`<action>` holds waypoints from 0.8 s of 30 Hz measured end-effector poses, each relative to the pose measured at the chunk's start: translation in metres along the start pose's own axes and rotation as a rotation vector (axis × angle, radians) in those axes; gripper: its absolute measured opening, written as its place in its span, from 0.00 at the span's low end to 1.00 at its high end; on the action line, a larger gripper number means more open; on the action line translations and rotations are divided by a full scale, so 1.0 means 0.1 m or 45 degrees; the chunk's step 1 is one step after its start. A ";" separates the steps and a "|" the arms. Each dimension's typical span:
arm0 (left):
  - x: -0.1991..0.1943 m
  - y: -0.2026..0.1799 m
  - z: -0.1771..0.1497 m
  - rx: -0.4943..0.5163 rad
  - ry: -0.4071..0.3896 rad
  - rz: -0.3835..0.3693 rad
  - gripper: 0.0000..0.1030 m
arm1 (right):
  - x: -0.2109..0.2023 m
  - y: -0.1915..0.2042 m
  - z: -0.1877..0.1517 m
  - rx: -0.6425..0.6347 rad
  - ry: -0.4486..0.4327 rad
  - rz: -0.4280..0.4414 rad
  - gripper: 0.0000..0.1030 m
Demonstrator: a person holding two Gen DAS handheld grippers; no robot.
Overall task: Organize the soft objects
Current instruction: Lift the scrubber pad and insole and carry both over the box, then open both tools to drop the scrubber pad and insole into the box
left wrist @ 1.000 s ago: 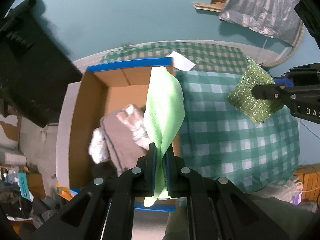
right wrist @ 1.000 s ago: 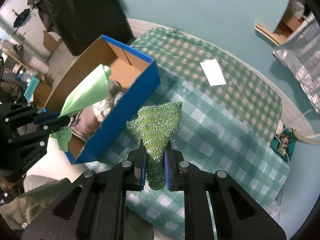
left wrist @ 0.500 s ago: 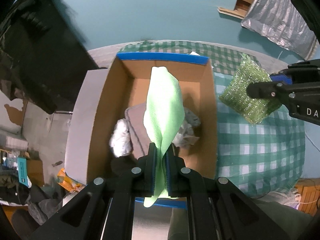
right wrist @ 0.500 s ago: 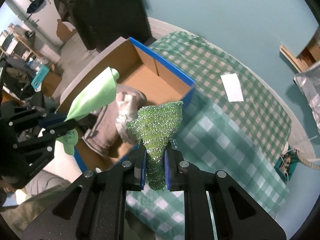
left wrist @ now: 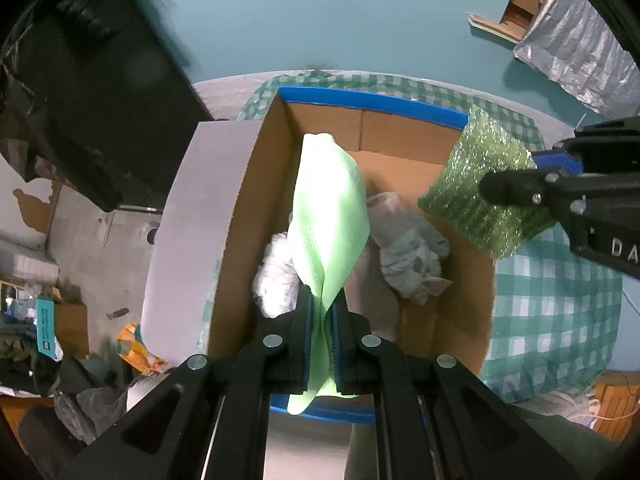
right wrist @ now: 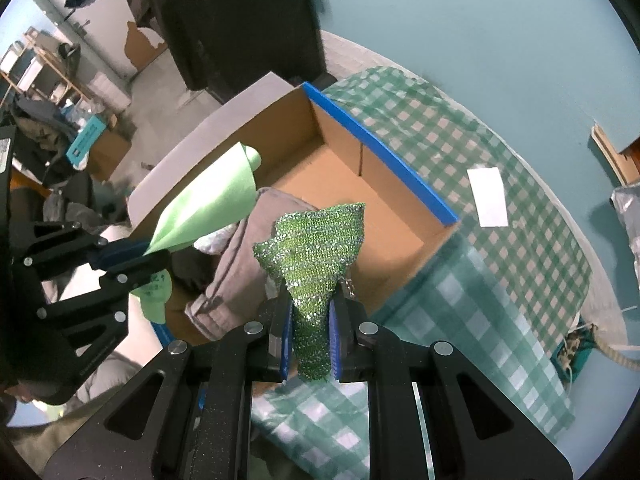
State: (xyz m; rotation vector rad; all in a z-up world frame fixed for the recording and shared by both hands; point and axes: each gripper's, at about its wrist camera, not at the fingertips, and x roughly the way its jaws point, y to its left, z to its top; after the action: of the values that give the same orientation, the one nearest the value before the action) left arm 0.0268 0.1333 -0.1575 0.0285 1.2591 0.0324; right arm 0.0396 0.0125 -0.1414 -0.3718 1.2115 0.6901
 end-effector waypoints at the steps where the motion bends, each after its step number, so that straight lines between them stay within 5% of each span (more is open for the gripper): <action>1: 0.02 0.02 0.01 -0.004 0.002 -0.001 0.08 | 0.04 0.01 0.01 -0.003 0.009 -0.002 0.13; 10: 0.20 0.14 0.08 -0.026 0.049 -0.020 0.09 | 0.33 0.09 0.11 0.012 0.069 -0.004 0.13; 16: 0.27 0.14 0.08 -0.035 0.090 0.008 0.23 | 0.41 0.11 0.13 0.027 0.084 -0.019 0.14; 19: 0.21 0.14 0.08 -0.035 0.064 0.021 0.39 | 0.38 0.11 0.13 0.041 0.062 -0.038 0.23; 24: 0.07 0.14 0.07 -0.021 0.022 0.034 0.48 | 0.29 0.11 0.13 0.054 0.024 -0.044 0.42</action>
State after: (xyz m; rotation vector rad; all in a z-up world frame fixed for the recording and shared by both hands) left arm 0.0361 0.1476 -0.1617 0.0309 1.2759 0.0663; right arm 0.0472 0.0375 -0.1635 -0.3642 1.2327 0.6313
